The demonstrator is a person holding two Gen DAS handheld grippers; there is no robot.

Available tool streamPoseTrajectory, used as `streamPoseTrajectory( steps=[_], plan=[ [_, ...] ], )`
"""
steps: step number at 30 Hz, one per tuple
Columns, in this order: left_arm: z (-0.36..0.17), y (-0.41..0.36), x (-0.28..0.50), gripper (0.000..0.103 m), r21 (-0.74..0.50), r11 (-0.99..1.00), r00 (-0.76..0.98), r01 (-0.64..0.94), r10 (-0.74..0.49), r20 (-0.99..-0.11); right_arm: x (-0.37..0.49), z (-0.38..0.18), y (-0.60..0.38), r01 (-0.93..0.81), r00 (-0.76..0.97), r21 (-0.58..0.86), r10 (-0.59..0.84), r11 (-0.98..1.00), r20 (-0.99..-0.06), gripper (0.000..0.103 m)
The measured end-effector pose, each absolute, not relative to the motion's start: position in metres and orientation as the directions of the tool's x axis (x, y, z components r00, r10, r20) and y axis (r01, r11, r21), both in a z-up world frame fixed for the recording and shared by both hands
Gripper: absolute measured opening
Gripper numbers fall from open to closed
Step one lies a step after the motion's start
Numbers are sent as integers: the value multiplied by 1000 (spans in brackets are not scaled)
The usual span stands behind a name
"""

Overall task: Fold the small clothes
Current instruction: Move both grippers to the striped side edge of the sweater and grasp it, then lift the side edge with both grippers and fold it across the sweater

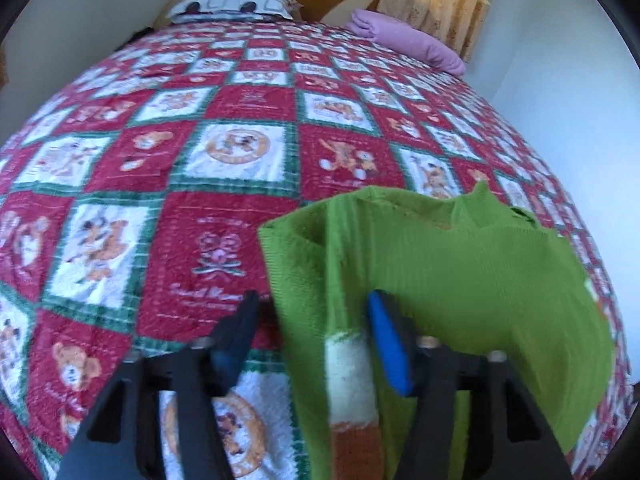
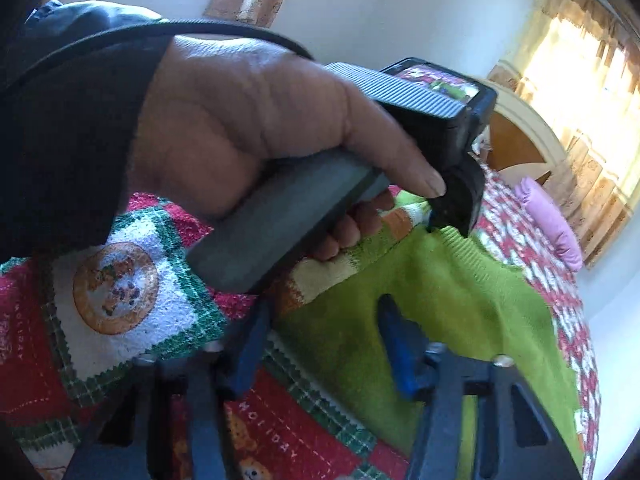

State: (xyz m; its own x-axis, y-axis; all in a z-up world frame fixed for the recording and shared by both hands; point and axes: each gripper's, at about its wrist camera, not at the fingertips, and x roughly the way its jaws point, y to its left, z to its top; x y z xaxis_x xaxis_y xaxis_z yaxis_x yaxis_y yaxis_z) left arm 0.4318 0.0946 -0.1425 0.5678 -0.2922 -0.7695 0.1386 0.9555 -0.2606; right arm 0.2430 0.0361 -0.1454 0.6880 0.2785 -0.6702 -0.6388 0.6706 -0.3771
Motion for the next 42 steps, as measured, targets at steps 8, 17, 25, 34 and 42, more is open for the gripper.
streamPoseTrajectory(
  steps=[8,17,25,34,42],
  plan=[
    [-127,98,435,16,-323,935,535,149,-351,-769,234,-126,25,-636,675,-307,317,708,-666,9],
    [-99,93,431,15,-381,917,536,120,-383,-752,236,-98,-18,-593,674,-178,363,785,-643,7],
    [-72,66,425,15,-403,905,547,136,-408,-731,242,-83,-72,-522,680,-15,406,853,-610,7],
    [-33,18,416,15,-411,886,565,216,-456,-687,240,-59,-126,-449,727,68,409,891,-552,7],
    [-12,-34,413,15,-403,867,551,293,-498,-670,234,-48,-182,-362,766,149,384,920,-516,7]
  ],
)
